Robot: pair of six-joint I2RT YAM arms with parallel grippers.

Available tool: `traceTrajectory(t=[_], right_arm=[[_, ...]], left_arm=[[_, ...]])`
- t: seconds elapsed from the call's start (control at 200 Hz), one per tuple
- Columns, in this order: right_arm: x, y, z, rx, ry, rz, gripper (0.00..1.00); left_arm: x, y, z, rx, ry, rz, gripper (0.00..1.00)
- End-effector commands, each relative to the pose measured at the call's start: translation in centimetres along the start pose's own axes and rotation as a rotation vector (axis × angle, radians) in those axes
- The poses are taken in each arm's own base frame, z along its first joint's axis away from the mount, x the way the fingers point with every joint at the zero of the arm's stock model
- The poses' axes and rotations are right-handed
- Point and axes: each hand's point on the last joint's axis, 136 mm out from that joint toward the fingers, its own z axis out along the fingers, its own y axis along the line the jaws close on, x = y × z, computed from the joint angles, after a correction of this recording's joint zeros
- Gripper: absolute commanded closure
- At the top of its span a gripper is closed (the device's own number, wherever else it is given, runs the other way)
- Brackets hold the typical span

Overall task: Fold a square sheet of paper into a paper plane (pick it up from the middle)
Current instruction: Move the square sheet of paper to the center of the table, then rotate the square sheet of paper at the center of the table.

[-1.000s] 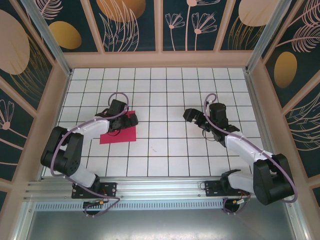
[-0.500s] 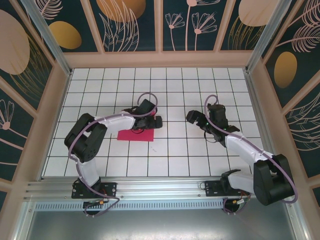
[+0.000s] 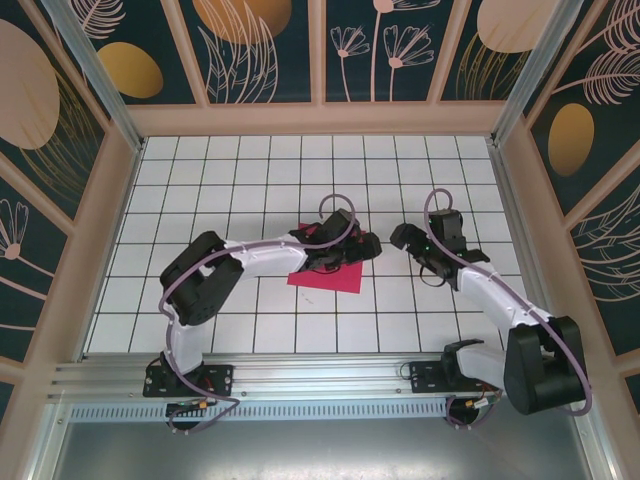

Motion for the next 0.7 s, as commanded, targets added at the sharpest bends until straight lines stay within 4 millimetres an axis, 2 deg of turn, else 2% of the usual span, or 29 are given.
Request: traceTrajectory(t=[0.0,0.015,0.03,0.075,0.13,0.19,0.26,0.34,0.41,0.485,0.585,0.696], right_arm=[[0.4,3.7,-1.4,-0.178,0.043,0.007,0.14],[0.7,4.2,-1.5,-0.206,0.054,0.005,0.16],[0.9,4.8,-1.6,-0.233,0.064,0.002,0.17],[1.8,6.3,-1.6,-0.291,0.096,-0.002,0.19],[3.1,8.1,-1.4,-0.335,0.134,-0.016,0.21],[4.8,9.8,-0.7,-0.354,0.176,-0.048,0.23],[7.1,11.4,0.7,-0.349,0.246,-0.081,0.26],[9.9,13.4,1.9,-0.345,0.327,-0.134,0.28],[11.5,13.8,3.2,-0.278,0.359,-0.150,0.28],[13.2,13.9,4.3,-0.260,0.419,-0.160,0.29],[14.6,12.9,5.3,-0.217,0.465,-0.159,0.30],[15.6,10.7,5.7,-0.149,0.499,-0.176,0.30]], left_arm=[[-5.5,-1.3,-6.5,0.038,-0.251,-0.056,0.02],[-5.8,-0.6,-6.9,0.019,-0.268,-0.060,0.02],[-6.6,-0.5,-8.3,0.020,-0.303,-0.066,0.02],[-8.0,1.3,-10.5,-0.007,-0.372,-0.090,0.02],[-9.3,4.0,-13.0,-0.035,-0.440,-0.128,0.01],[-10.0,7.6,-15.3,-0.091,-0.514,-0.160,0.02],[-10.8,10.0,-18.5,-0.126,-0.627,-0.159,0.02],[-11.1,12.0,-20.9,-0.159,-0.711,-0.150,0.01],[-11.0,13.2,-22.1,-0.188,-0.755,-0.135,0.02],[-10.9,13.6,-22.8,-0.201,-0.773,-0.105,0.01],[-10.7,13.6,-22.9,-0.197,-0.769,-0.091,0.02],[-10.4,13.9,-22.5,-0.207,-0.756,-0.086,0.02]])
